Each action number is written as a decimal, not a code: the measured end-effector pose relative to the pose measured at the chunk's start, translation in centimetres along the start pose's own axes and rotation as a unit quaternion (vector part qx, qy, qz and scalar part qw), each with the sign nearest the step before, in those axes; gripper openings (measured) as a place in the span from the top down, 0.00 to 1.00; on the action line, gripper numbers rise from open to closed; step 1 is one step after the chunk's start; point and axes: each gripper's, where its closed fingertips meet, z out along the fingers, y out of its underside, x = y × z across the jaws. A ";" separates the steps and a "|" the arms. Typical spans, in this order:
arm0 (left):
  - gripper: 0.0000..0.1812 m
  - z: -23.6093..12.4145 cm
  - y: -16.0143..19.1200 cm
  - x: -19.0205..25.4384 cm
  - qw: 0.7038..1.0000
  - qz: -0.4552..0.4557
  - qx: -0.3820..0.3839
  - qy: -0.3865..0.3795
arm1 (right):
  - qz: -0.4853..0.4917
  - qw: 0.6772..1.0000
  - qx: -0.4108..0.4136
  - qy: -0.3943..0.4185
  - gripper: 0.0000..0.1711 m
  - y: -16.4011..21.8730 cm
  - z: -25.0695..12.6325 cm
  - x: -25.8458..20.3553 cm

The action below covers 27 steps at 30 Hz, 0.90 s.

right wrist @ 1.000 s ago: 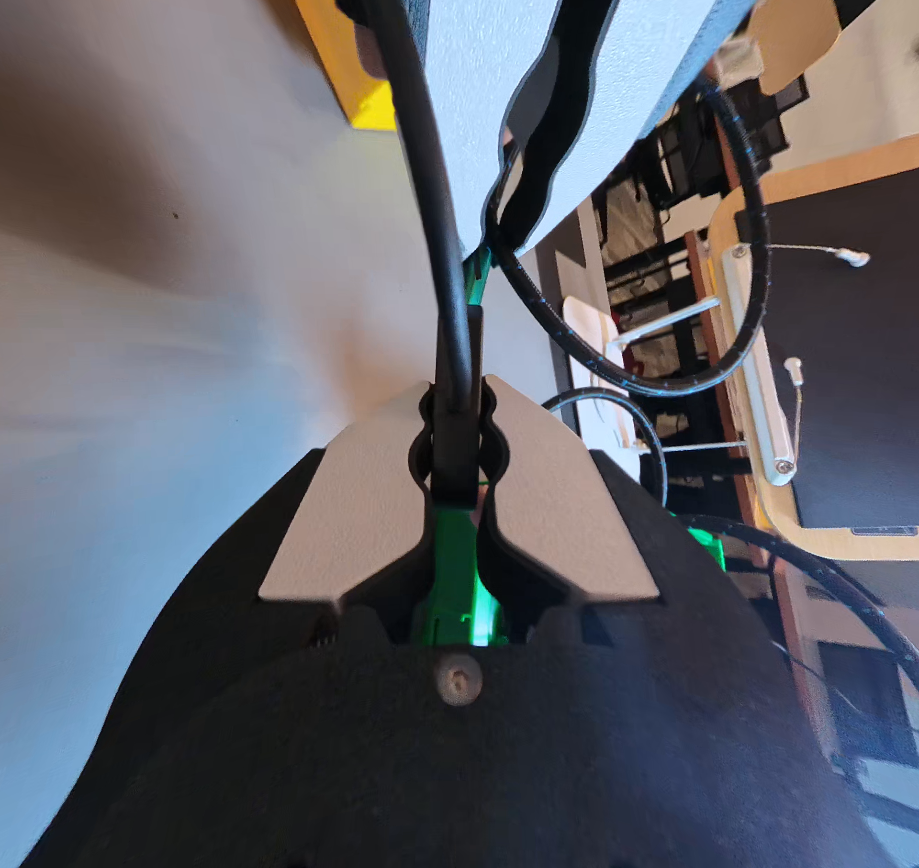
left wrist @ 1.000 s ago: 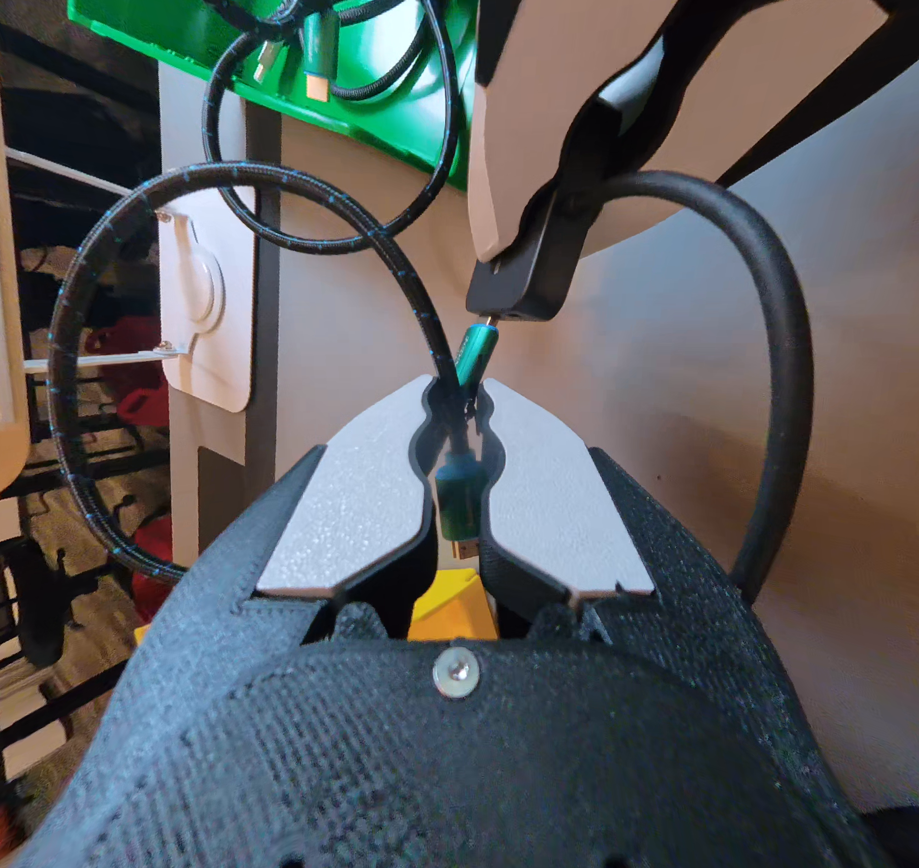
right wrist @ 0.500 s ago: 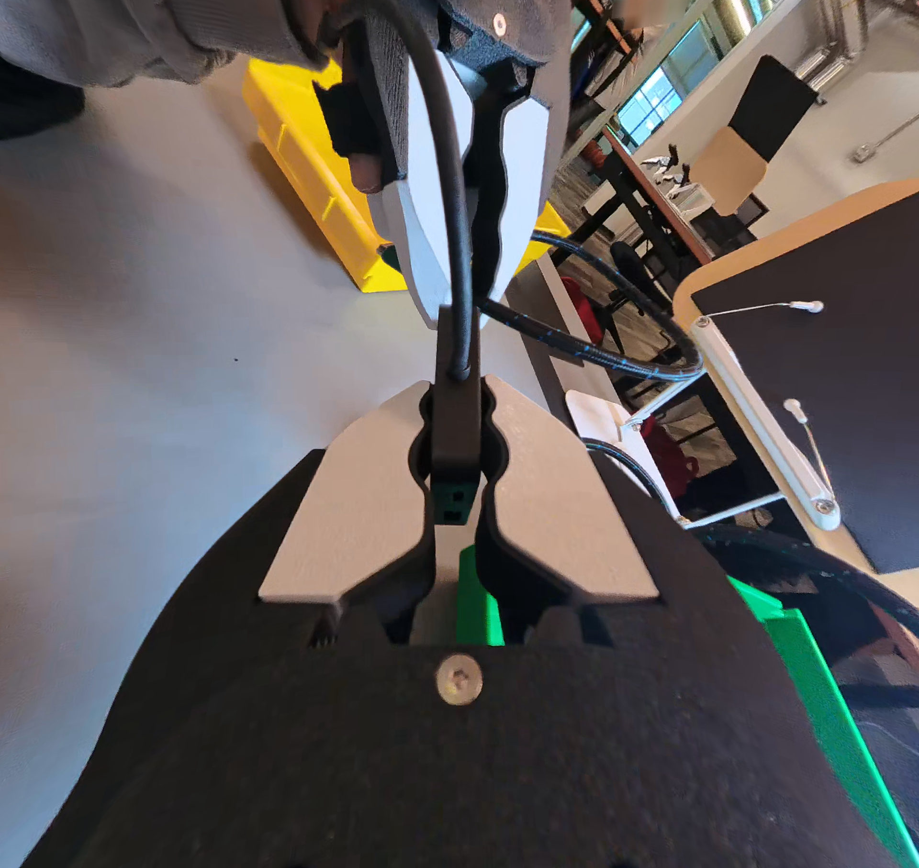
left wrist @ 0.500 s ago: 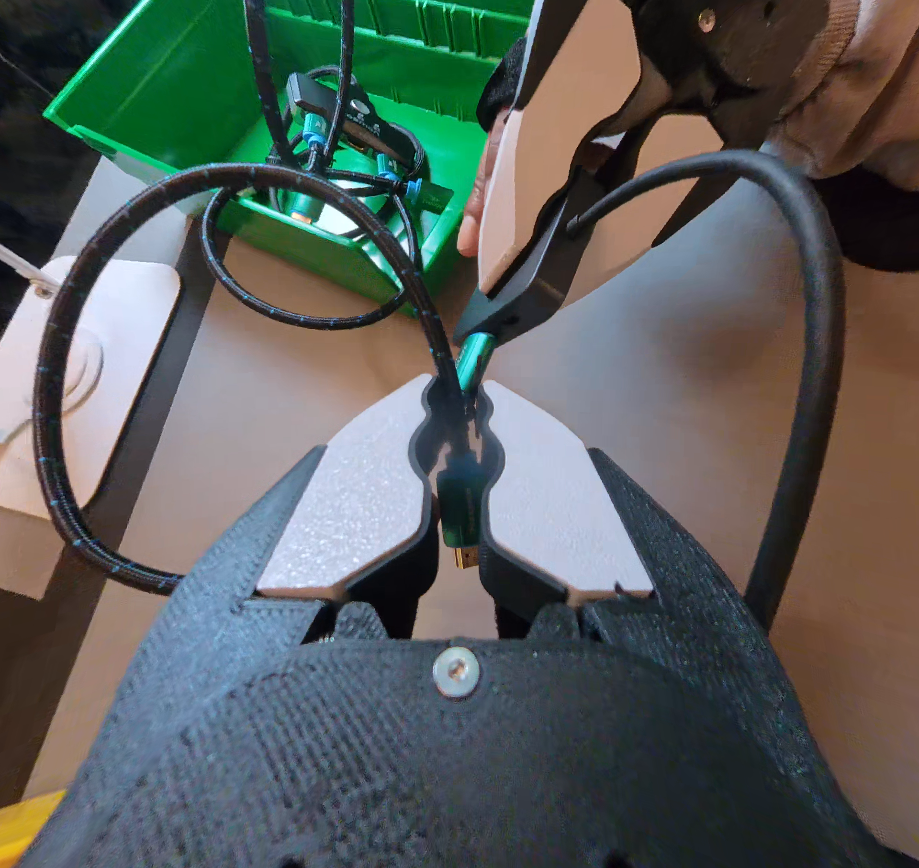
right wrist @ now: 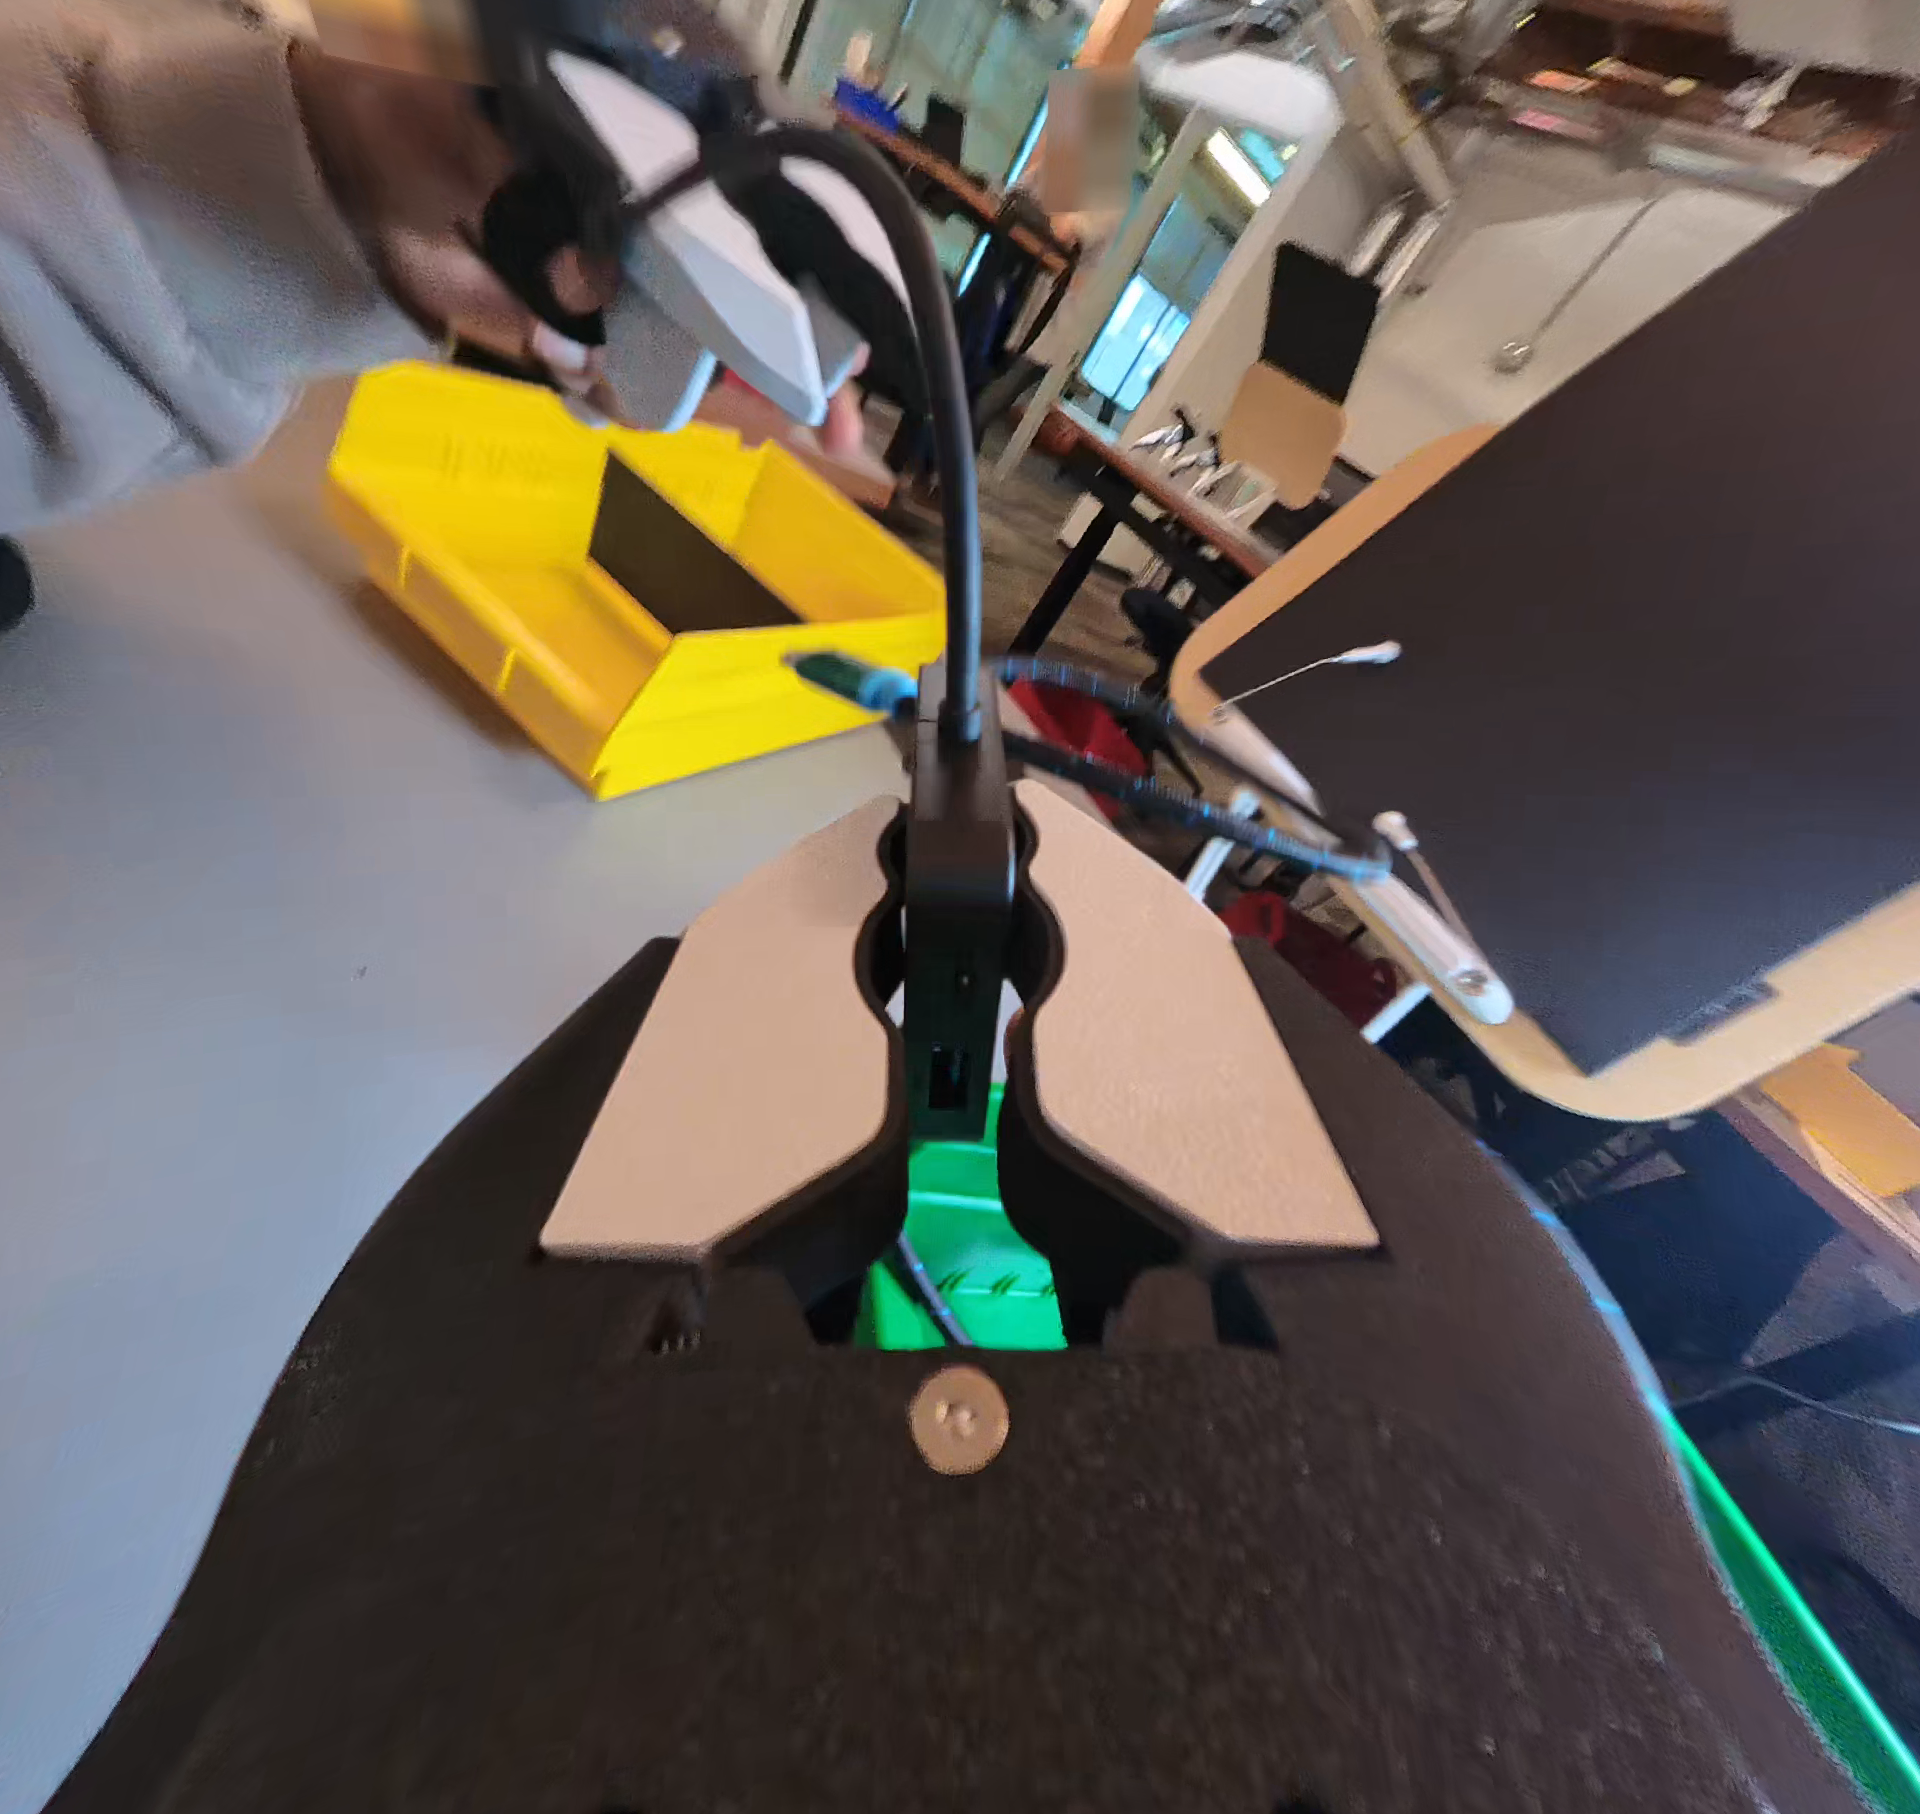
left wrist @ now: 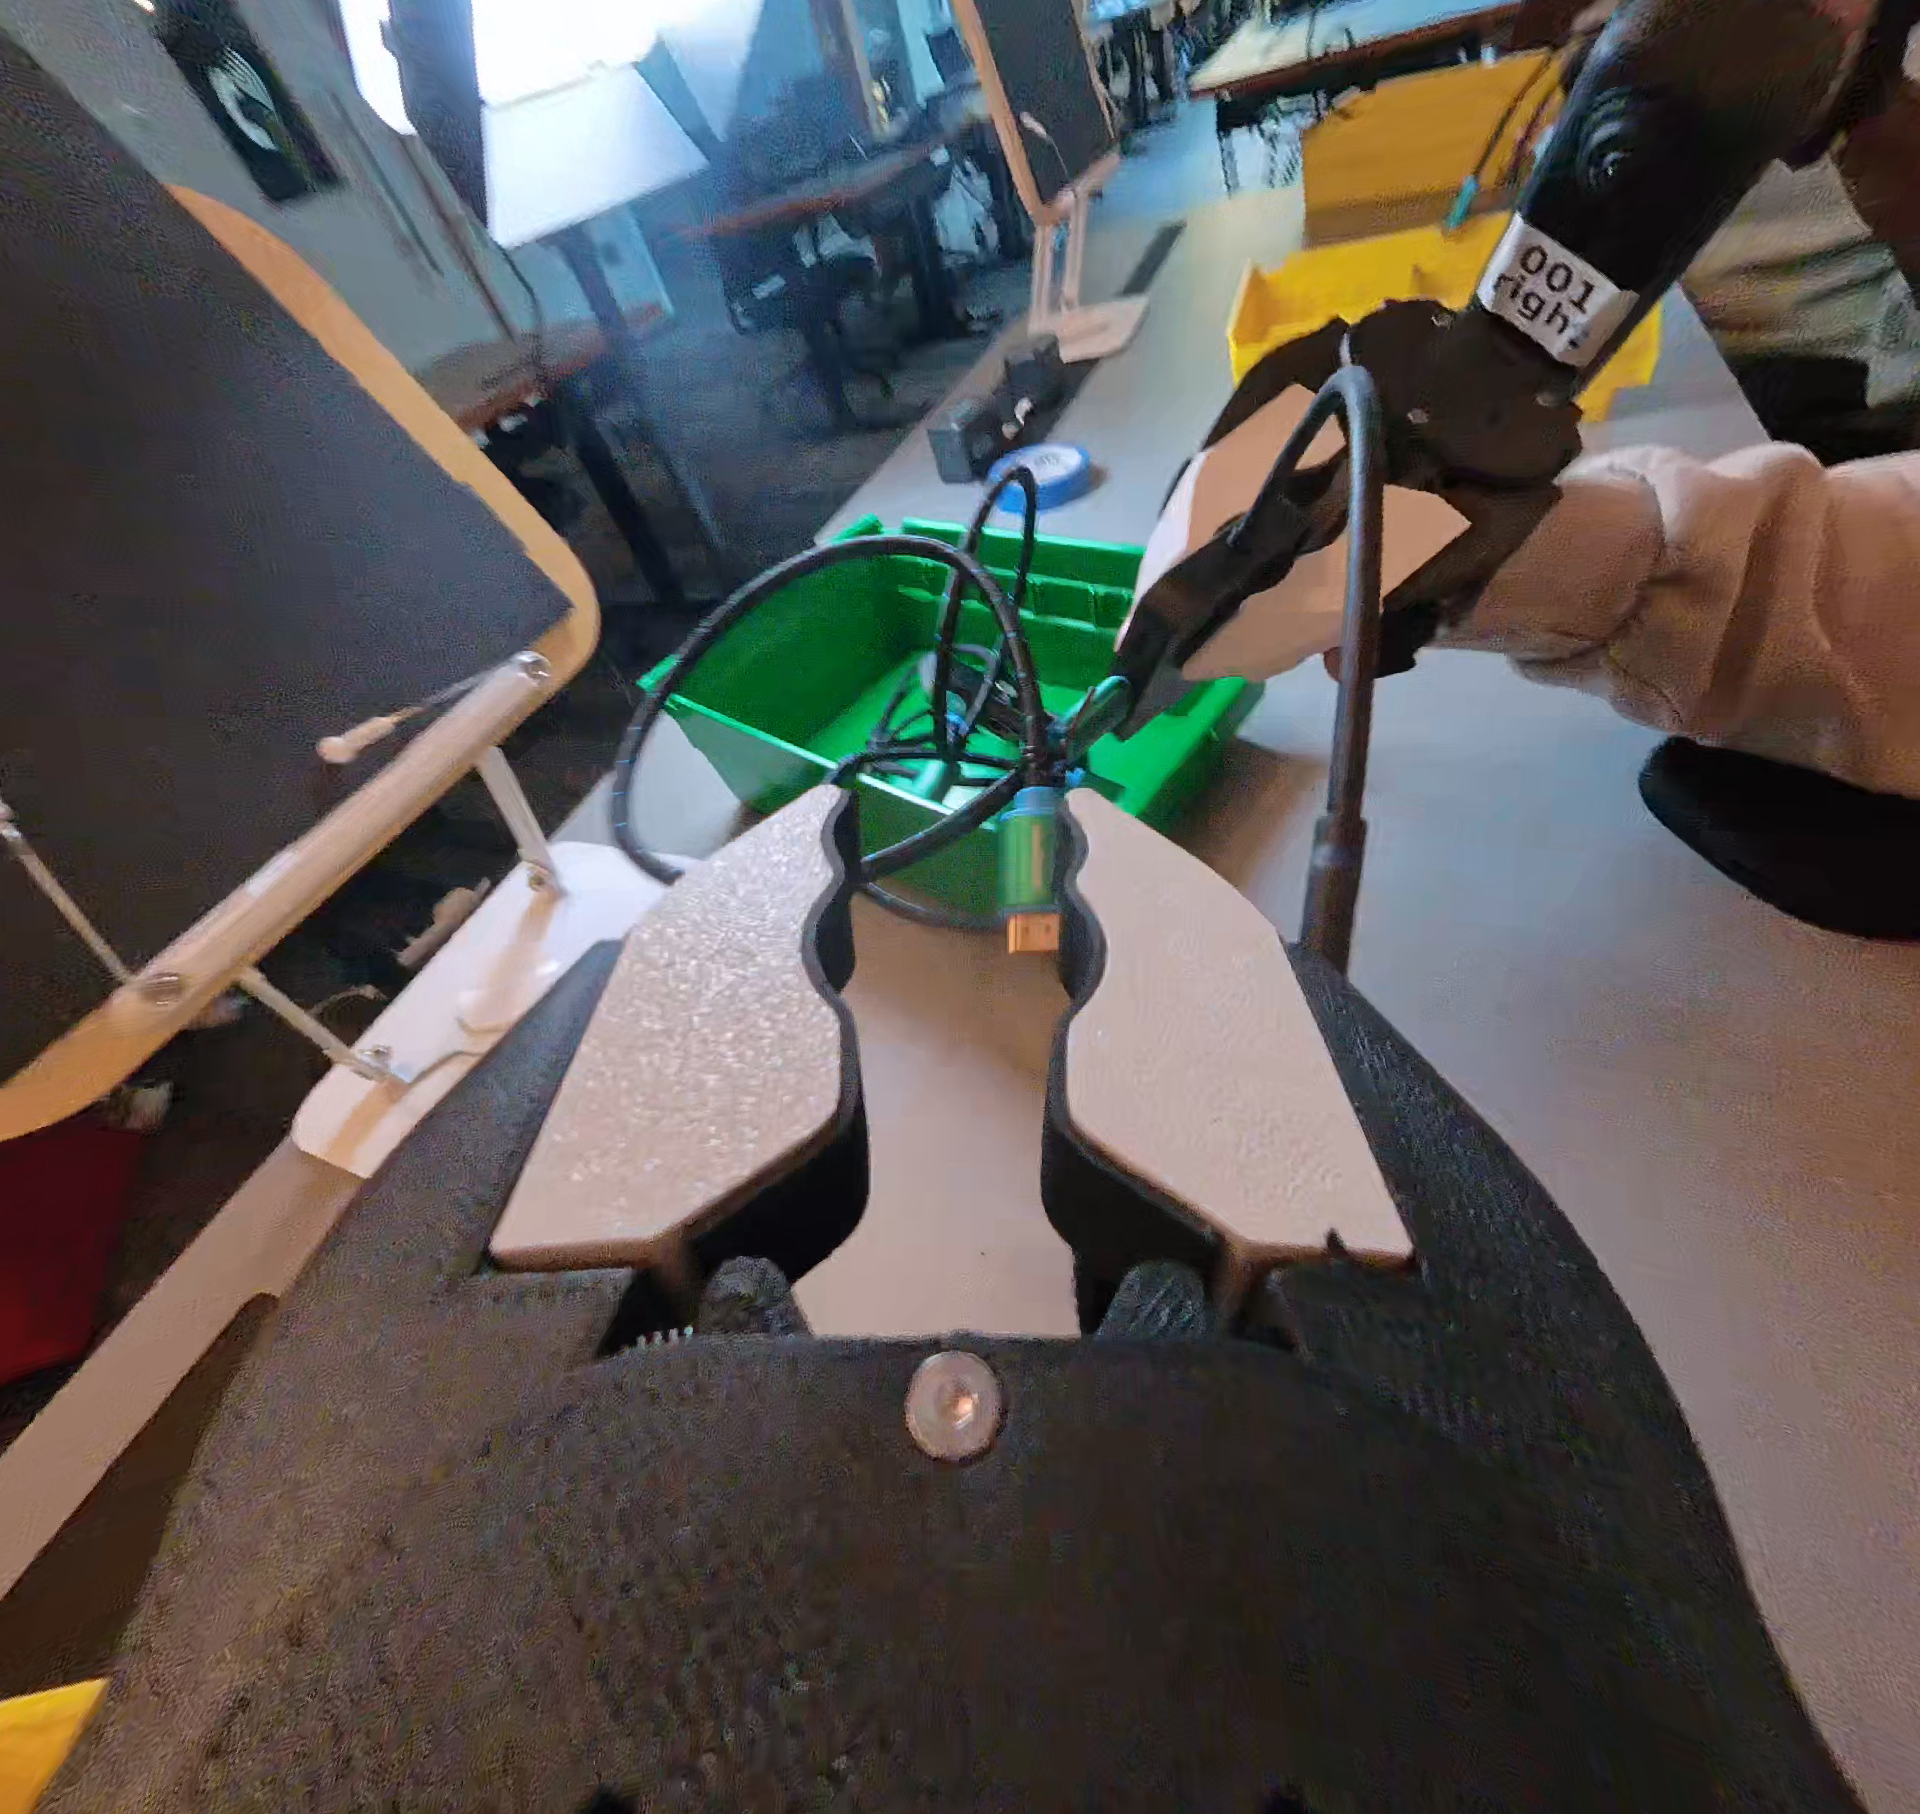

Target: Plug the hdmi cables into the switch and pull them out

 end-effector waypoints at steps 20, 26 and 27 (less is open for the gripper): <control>0.81 -10.2 -2.1 -9.4 0.968 0.003 0.070 -0.242 | 0.069 0.948 -0.222 0.218 0.90 11.8 -5.3 14.9; 0.80 -9.8 0.4 -9.8 0.970 -0.014 0.004 -0.242 | 0.095 0.944 -0.184 0.256 0.80 9.0 -7.7 16.4; 0.79 -9.7 0.6 -9.9 0.970 -0.015 -0.002 -0.243 | 0.097 0.945 -0.176 0.258 0.79 8.1 -8.1 16.5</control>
